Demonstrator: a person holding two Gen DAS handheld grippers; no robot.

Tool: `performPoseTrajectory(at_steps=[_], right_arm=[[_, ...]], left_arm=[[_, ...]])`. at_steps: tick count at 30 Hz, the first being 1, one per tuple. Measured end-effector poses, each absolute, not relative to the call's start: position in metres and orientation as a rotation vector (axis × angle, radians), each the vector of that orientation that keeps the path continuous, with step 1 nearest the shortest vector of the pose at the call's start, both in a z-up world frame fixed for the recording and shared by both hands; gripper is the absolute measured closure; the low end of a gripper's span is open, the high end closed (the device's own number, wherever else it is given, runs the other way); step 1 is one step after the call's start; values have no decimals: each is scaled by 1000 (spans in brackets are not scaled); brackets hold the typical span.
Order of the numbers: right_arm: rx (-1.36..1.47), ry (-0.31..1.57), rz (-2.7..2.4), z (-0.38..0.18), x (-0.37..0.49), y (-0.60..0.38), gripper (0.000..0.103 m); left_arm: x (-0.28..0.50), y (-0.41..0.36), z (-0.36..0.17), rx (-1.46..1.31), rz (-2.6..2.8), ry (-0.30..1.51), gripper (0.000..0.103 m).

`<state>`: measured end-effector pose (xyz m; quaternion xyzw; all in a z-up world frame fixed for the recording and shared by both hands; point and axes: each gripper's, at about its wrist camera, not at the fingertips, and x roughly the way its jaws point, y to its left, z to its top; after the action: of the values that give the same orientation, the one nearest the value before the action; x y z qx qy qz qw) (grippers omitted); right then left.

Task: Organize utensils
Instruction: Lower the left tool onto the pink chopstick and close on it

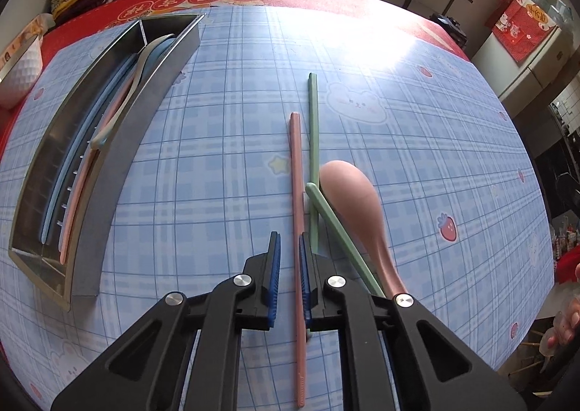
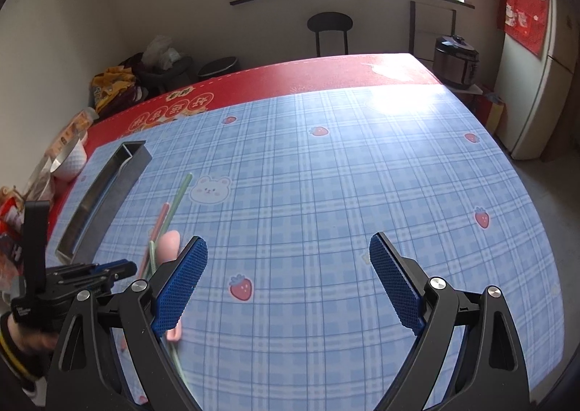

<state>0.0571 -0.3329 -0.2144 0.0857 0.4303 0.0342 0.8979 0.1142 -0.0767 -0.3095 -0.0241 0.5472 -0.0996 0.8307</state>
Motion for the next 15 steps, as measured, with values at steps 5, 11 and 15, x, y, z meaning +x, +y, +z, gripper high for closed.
performPoseTrajectory(at_steps=[5,11,15], right_arm=[[179,900,53,-217,57,-337,15],[194,908,30,-218,58,-342,15],[201,916,23,-220,59,-342,15]], left_arm=[[126,-85,-312,-15,-231,1172,94],[132,-91,-317,17,-241,1179,94],[135,-95,-318,68,-242,1180,94]])
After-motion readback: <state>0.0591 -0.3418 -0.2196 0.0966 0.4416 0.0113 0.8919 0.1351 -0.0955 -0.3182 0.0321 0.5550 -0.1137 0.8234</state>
